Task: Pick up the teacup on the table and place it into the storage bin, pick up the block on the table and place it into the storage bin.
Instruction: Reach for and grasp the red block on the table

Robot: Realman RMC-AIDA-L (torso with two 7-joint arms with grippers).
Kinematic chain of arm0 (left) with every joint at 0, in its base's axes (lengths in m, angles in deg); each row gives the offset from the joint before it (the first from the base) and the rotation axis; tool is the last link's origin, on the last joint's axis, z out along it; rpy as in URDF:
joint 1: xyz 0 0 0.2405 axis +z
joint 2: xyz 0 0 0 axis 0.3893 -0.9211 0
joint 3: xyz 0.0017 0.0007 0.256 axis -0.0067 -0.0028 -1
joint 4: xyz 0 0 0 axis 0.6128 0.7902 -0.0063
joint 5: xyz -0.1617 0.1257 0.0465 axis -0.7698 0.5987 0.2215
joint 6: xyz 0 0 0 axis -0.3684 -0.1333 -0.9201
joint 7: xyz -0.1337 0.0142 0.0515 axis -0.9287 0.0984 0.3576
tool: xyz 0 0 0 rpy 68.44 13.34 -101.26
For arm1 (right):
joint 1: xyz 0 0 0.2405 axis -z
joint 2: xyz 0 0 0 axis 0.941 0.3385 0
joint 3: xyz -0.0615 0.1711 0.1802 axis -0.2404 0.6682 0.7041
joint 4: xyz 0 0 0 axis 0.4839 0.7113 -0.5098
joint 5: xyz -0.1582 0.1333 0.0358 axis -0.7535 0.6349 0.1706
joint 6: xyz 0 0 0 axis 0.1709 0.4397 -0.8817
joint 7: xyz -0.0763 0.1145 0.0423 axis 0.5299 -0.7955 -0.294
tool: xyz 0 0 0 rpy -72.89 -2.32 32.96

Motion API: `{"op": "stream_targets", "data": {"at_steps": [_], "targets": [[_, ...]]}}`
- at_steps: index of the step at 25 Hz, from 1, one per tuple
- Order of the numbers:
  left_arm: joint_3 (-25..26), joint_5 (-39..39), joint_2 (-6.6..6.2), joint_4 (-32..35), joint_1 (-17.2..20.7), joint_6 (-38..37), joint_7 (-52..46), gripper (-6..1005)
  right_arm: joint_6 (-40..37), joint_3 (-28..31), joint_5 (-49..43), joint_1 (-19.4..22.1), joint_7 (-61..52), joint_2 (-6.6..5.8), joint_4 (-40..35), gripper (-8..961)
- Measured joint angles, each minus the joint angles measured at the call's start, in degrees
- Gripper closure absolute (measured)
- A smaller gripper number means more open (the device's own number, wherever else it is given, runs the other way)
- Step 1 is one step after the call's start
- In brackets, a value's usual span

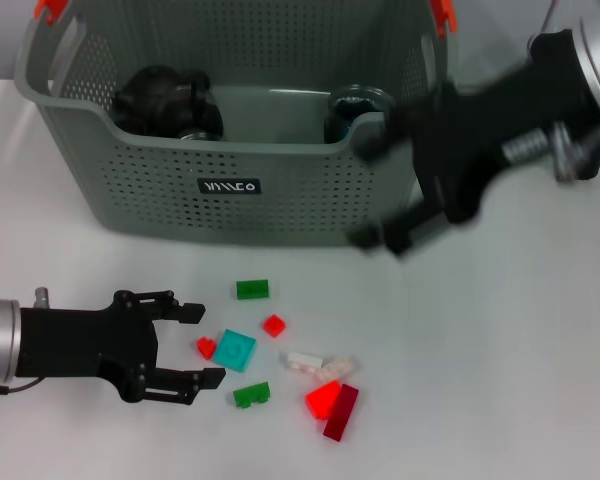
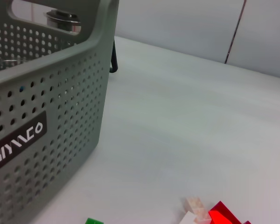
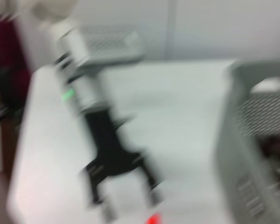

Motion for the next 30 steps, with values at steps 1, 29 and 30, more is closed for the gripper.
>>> {"op": "stream_targets", "data": {"at_steps": [1,29,30], "targets": [[0.00,0.00,-0.03,0.03,0.01,0.00,0.19,153,-1.54,-0.67,-0.07,0.56,-0.03,0.04,-0.22,63],[0.53,0.00,-0.16,0.07,-0.01,-0.01,3.17,153,15.26,-37.16,-7.42,-3.50,-21.52,0.85,20.15,70],[0.53,0.00,-0.16,0.07,-0.01,-0.01,3.17,153,15.26,-37.16,-7.42,-3.50,-21.52,0.85,20.15,70]]}}
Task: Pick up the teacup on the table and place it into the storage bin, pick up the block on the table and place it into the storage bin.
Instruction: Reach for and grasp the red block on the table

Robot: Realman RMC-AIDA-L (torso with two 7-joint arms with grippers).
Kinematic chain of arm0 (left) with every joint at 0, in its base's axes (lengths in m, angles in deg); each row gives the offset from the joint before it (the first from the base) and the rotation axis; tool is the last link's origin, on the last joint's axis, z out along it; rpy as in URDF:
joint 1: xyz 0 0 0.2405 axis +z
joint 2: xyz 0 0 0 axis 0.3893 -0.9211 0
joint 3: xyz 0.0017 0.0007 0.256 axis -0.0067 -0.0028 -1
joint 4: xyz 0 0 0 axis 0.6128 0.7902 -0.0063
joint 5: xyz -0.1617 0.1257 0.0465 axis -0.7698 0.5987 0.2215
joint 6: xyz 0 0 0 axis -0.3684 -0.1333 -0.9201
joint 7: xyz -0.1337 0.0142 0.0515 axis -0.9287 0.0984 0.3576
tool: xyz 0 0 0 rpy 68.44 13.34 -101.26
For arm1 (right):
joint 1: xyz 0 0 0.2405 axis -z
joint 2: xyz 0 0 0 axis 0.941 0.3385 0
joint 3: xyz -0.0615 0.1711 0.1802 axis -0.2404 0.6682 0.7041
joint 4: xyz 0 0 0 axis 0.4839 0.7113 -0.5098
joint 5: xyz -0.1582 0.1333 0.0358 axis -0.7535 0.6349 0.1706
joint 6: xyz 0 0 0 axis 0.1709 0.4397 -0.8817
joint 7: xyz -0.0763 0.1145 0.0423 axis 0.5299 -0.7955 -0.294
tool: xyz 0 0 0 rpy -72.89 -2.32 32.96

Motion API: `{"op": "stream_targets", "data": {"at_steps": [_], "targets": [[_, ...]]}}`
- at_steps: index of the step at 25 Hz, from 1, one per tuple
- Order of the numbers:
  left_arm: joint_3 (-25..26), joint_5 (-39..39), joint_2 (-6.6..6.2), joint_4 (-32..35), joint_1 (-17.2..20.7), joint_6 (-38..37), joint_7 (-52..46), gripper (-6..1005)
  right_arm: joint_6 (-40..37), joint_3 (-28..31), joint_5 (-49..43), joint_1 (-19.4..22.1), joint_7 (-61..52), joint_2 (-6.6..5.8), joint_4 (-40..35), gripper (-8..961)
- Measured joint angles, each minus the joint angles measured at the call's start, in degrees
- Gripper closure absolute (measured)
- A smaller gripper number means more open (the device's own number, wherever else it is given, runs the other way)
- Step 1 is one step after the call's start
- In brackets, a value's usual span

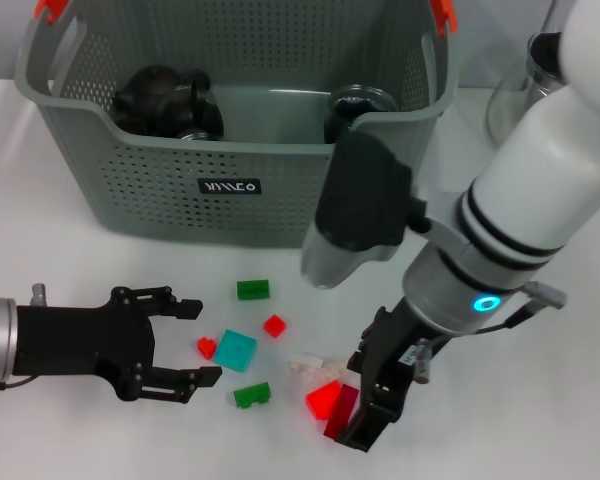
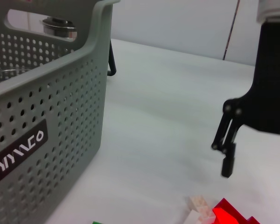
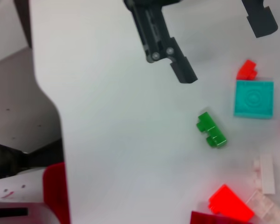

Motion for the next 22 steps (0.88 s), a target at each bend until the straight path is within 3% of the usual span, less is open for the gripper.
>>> {"op": "stream_targets", "data": {"at_steps": [7,22], "targets": [[0.18,0.00,-0.05,-0.20,0.01,0.00,0.37,153,7.55,-6.14,0.24,-0.44,-1.77,0.17,2.60,69],[0.18,0.00,-0.08,-0.27,0.38,0.13,0.97,152,12.77,-11.51,-0.06,0.53,-3.94,0.16,3.14,69]]}}
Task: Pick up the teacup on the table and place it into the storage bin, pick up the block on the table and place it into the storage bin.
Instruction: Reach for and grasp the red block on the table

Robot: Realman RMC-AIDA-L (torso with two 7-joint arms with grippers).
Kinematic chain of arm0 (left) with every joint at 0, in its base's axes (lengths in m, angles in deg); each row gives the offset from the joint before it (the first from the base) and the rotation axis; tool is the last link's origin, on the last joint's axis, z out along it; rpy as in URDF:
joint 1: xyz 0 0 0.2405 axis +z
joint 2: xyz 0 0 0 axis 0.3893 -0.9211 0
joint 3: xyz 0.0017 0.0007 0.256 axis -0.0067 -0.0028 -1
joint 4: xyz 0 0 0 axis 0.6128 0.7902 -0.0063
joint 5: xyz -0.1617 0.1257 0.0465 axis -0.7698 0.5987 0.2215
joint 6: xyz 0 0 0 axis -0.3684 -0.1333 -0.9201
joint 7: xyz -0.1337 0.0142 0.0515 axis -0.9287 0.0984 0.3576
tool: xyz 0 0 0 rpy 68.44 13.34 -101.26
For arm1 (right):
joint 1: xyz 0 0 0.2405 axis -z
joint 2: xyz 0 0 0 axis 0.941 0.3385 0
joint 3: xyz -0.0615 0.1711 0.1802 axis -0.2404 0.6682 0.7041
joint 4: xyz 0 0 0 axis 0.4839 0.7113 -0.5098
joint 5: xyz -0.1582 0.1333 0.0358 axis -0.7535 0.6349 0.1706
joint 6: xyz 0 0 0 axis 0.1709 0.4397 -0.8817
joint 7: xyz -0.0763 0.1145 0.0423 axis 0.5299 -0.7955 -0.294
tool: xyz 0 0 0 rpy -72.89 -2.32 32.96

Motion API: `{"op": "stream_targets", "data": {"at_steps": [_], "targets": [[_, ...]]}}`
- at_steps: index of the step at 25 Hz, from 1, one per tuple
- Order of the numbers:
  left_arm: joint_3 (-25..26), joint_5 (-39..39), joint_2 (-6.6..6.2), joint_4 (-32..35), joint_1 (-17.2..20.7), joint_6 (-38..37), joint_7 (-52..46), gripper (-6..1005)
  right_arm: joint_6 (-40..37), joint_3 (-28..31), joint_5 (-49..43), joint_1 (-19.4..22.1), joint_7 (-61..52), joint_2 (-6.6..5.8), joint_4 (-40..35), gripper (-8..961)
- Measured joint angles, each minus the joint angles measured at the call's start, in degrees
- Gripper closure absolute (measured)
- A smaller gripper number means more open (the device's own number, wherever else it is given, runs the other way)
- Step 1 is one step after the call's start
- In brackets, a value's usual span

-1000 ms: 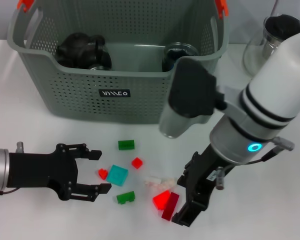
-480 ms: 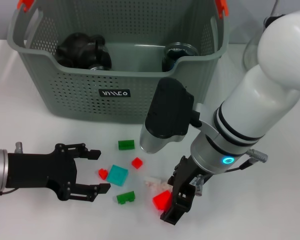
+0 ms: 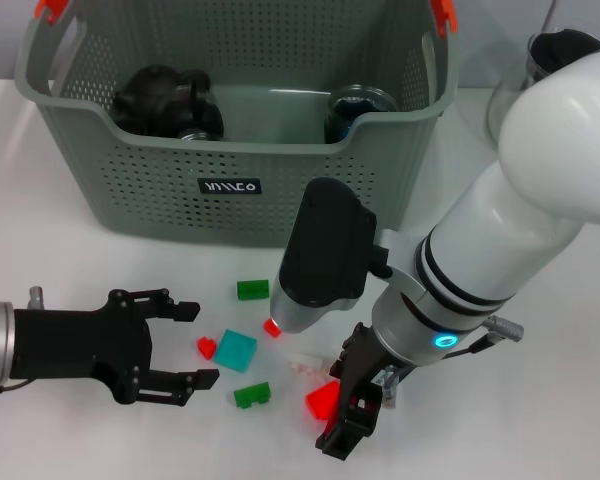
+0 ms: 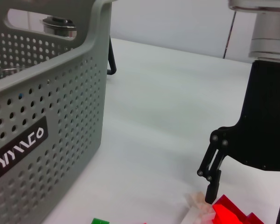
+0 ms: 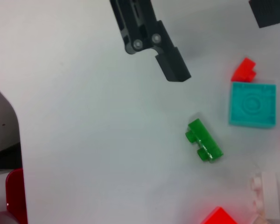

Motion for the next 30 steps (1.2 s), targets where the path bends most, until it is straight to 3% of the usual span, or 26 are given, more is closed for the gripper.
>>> {"op": "stream_targets", "data": {"at_steps": [30], "targets": [[0.70,0.00,0.07,-0.80,0.07,0.14,0.78,152,1.51,-1.49,-2.91,1.65,-2.76,0.03,-0.73,69]]}}
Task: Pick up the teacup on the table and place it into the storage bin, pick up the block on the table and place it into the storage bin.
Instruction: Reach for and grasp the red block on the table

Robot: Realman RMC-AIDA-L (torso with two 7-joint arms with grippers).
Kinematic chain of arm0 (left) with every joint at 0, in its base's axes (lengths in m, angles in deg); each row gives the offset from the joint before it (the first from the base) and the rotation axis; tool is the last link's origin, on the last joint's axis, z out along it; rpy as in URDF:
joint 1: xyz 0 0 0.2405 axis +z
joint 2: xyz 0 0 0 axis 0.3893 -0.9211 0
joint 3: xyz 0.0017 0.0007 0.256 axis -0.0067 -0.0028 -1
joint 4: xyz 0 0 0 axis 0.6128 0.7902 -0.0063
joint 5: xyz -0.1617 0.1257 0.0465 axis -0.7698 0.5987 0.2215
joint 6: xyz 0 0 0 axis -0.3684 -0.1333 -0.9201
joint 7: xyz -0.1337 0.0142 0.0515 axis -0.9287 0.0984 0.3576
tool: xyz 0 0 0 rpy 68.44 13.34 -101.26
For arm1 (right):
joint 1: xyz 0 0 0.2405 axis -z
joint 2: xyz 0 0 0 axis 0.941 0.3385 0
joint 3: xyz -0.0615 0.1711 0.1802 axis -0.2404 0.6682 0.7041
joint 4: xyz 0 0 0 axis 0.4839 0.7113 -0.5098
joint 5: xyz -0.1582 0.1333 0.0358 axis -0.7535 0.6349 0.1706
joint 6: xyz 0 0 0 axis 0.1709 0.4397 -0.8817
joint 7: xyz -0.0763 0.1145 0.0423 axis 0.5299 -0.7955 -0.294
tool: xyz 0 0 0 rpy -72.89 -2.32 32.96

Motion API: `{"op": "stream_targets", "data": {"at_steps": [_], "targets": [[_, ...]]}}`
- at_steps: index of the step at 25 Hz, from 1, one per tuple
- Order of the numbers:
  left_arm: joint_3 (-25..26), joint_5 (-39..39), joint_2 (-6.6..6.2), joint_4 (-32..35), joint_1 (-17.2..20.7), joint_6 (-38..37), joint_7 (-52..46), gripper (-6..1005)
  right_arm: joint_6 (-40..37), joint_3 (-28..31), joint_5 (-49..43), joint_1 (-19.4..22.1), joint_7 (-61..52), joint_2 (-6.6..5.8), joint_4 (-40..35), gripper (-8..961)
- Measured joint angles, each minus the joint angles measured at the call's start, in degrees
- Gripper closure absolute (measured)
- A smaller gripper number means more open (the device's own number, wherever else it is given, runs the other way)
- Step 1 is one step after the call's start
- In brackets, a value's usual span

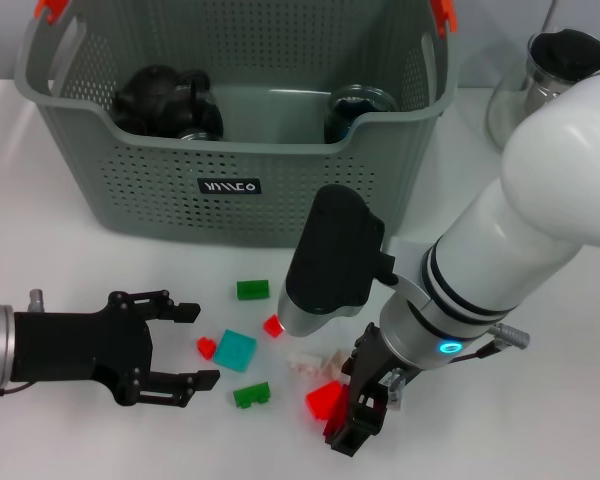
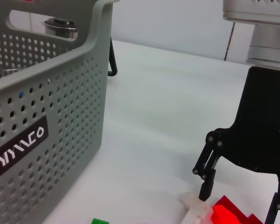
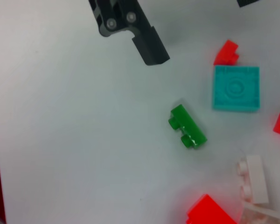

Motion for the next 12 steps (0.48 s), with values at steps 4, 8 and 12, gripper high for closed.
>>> {"op": "stream_targets", "data": {"at_steps": [4,8,12], "targets": [[0.00,0.00,-0.08,-0.55,-0.18,0.30,0.08,152,0.29,-0.49,0.23,-0.01,-0.01,0.06,0.08,69],[0.00,0.00,-0.13,-0.63,-0.25,0.33,0.10,152,0.35,-0.99,0.33,-0.02,-0.02,0.06,0.18,70],[0.00,0.00,-0.15,-0.65,-0.26,0.35,0.12,152,0.44,-1.30,0.36,-0.02,-0.02,0.06,0.21,70]]}}
